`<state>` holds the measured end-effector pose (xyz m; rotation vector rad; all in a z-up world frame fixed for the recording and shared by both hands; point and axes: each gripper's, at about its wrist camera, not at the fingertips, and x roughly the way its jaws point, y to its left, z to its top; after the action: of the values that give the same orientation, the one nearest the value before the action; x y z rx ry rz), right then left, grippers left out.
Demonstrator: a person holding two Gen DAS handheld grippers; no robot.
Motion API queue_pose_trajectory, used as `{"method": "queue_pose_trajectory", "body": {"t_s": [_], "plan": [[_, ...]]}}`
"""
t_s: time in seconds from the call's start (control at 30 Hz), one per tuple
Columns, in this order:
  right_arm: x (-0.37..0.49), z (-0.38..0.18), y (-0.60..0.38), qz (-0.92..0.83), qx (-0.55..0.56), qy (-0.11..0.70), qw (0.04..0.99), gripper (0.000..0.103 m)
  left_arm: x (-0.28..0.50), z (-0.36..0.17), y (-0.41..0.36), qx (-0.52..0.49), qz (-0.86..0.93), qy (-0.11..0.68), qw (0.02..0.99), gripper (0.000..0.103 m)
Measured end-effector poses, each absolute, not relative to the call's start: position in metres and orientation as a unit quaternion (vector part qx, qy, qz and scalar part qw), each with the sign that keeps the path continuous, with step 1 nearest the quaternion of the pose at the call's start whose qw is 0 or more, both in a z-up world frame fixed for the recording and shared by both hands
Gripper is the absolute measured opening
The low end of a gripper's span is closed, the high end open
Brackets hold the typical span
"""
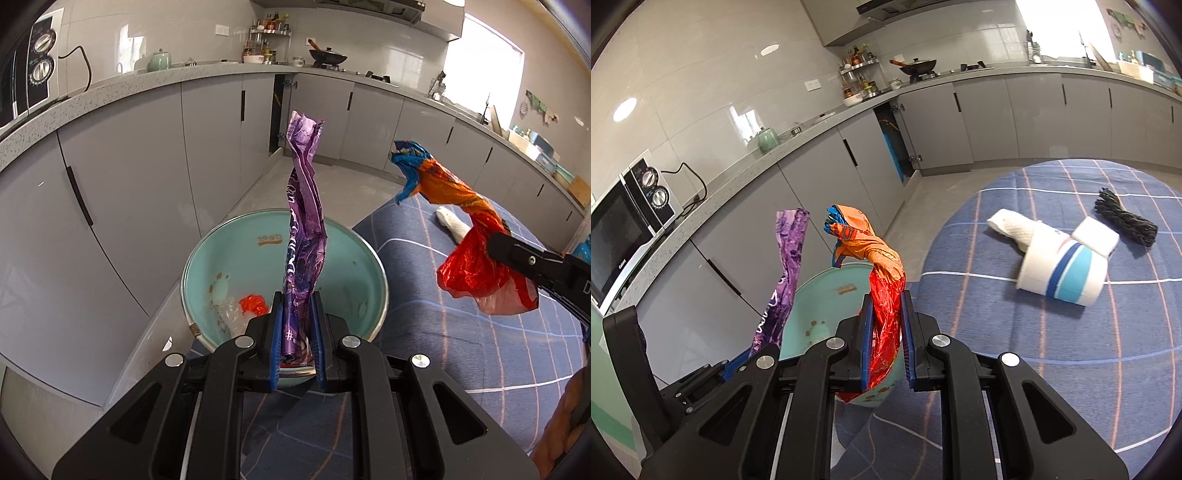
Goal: Collect trash
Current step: 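Carry both wrappers over the teal bucket and open both tools to drop them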
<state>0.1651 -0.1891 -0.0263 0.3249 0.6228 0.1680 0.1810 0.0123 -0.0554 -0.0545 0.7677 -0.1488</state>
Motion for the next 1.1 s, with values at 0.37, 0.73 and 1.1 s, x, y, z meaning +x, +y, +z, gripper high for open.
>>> {"method": "queue_pose_trajectory", "body": {"t_s": [0.37, 0.73, 1.1], "plan": [[0.178, -0.038, -0.17, 0.089, 0.15, 0.323, 0.93, 0.015, 0.191, -0.068, 0.027, -0.038, -0.061, 0.39, 0.918, 0.014], [0.194, -0.053, -0.156, 0.089, 0.14, 0.344, 0.924, 0.015, 0.207, -0.081, 0.044, -0.057, -0.039, 0.397, 0.915, 0.014], [0.228, -0.087, -0.131, 0.116, 0.121, 0.363, 0.917, 0.027, 0.218, -0.086, 0.062, -0.062, -0.01, 0.398, 0.915, 0.014]]}}
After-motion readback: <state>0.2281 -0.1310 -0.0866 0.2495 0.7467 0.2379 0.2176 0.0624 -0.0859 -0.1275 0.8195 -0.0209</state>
